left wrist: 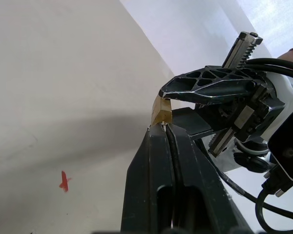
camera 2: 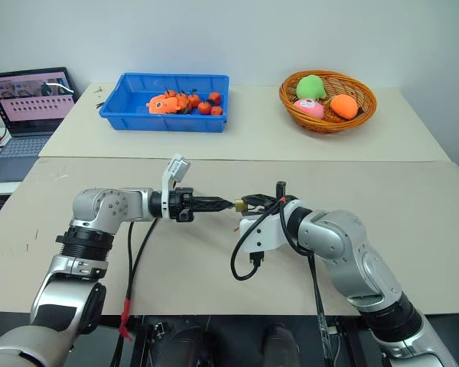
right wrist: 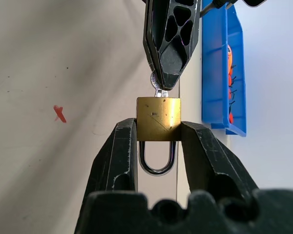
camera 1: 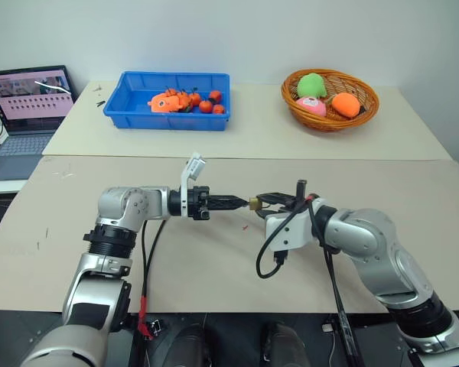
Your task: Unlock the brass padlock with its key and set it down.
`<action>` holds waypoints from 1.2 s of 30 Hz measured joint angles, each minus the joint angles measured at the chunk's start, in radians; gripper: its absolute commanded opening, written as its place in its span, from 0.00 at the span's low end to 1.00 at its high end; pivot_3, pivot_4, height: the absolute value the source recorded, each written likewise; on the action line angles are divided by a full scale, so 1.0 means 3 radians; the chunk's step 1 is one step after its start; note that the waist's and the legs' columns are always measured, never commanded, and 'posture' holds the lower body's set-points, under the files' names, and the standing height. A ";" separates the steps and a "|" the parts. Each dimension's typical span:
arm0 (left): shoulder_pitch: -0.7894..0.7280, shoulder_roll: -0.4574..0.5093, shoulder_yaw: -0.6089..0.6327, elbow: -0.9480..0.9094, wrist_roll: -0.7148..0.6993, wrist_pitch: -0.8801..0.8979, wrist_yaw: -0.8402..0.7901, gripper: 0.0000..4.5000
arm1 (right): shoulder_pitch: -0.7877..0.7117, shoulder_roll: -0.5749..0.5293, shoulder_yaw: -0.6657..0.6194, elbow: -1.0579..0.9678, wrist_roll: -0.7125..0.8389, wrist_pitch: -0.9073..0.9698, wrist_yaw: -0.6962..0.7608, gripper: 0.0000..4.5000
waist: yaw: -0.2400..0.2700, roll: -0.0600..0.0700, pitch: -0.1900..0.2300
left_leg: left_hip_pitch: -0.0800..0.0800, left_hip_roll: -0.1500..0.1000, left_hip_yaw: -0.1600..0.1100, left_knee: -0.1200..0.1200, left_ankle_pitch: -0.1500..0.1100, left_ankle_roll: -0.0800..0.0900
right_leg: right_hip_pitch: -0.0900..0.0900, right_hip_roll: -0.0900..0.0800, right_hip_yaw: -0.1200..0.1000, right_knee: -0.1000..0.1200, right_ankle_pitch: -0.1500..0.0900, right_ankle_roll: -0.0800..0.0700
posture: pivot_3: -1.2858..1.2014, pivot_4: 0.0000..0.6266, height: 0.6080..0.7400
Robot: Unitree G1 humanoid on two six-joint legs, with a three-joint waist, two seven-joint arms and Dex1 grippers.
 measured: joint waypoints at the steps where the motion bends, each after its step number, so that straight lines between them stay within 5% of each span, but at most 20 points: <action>1: 0.0011 0.0001 -0.0003 -0.0021 0.0003 -0.0020 0.0000 0.01 | 0.0000 0.0000 -0.0001 -0.0001 0.0001 0.0000 0.0002 0.21 | 0.0000 0.0000 0.0000 | 0.0000 0.0000 0.0000 0.0000 0.0000 0.0000 | 0.0000 0.0000 0.0000 0.0000 0.0000 0.0000 | 0.52 0.24 0.64; 15: 0.0265 0.0022 -0.0229 -0.0454 0.0326 -0.0710 -0.0020 0.01 | 0.0030 -0.0007 -0.0004 -0.0002 0.0042 0.0030 0.0047 0.21 | 0.0001 0.0000 0.0000 | -0.0001 0.0001 0.0000 0.0001 0.0000 0.0000 | 0.0000 0.0000 0.0000 0.0000 0.0000 0.0000 | 0.52 0.24 0.64; 36: 0.0512 -0.0231 -0.0512 -0.0012 0.1494 -0.3888 -0.0252 0.01 | 0.0049 -0.0043 -0.0124 0.0006 0.0041 0.0095 0.0039 0.21 | 0.0005 0.0000 0.0000 | -0.0002 0.0000 0.0000 0.0002 -0.0001 0.0001 | 0.0000 -0.0001 -0.0002 -0.0001 0.0001 -0.0002 | 0.52 0.24 0.64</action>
